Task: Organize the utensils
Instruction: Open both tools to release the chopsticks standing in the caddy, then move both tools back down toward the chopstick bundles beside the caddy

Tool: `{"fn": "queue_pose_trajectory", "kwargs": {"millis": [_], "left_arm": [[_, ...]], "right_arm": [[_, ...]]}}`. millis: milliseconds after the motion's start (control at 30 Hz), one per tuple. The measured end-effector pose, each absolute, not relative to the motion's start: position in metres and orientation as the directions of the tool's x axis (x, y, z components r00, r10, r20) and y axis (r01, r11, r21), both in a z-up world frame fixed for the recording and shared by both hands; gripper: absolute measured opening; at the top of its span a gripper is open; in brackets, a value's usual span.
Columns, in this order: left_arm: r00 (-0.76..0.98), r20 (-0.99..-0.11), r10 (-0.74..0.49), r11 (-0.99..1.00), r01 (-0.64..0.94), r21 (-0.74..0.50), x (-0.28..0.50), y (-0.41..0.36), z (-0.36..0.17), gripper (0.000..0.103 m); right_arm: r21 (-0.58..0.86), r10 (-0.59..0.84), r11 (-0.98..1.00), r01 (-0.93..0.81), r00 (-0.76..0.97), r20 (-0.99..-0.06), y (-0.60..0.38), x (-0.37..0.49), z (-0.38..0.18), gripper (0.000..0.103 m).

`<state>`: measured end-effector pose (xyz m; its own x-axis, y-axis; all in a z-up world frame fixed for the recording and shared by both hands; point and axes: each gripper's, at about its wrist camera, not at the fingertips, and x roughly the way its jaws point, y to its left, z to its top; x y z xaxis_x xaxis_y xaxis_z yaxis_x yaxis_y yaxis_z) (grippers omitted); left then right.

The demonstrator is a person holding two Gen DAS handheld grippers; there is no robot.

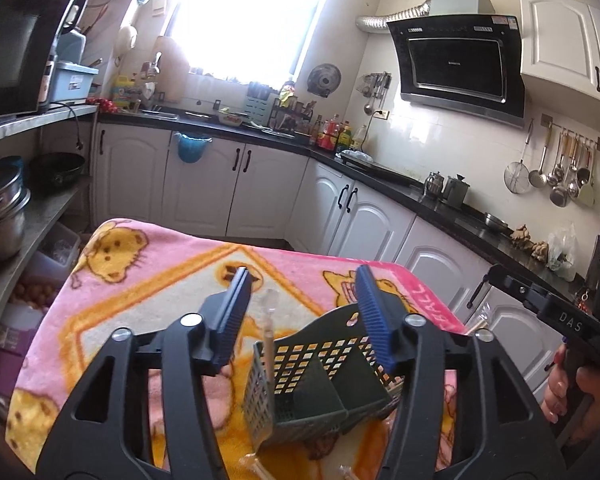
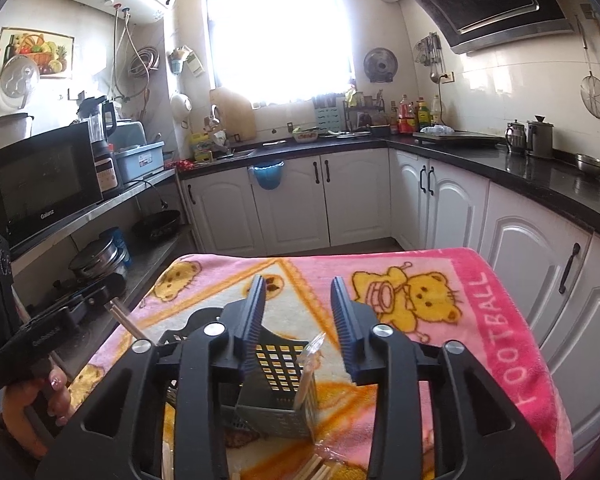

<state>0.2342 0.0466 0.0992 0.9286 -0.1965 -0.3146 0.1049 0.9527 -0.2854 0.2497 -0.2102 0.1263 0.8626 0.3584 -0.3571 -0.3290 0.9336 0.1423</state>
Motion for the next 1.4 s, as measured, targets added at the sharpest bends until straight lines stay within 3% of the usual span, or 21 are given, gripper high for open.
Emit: {"fn": "queue_pose_trajectory", "kwargs": {"millis": [467,767,1400], "left_arm": [[0.932,-0.327,-0.159,0.954,0.059,-0.295,0.206,0.059,0.099,0.089],[0.925,-0.345,-0.16,0.955,0.056,-0.291,0.188,0.057,0.092,0.092],[0.891,-0.434,-0.138,0.955,0.004,-0.296,0.166,0.07,0.059,0.092]], "right_arm": [[0.099,0.322,0.947,-0.307,0.88,-0.35,-0.23,0.214,0.123,0.055],[0.091,0.335,0.942,-0.324,0.873,-0.356,-0.229,0.192,0.114,0.06],[0.074,0.38,0.919,-0.388,0.815,-0.438,-0.204,0.166,0.08,0.061]]}}
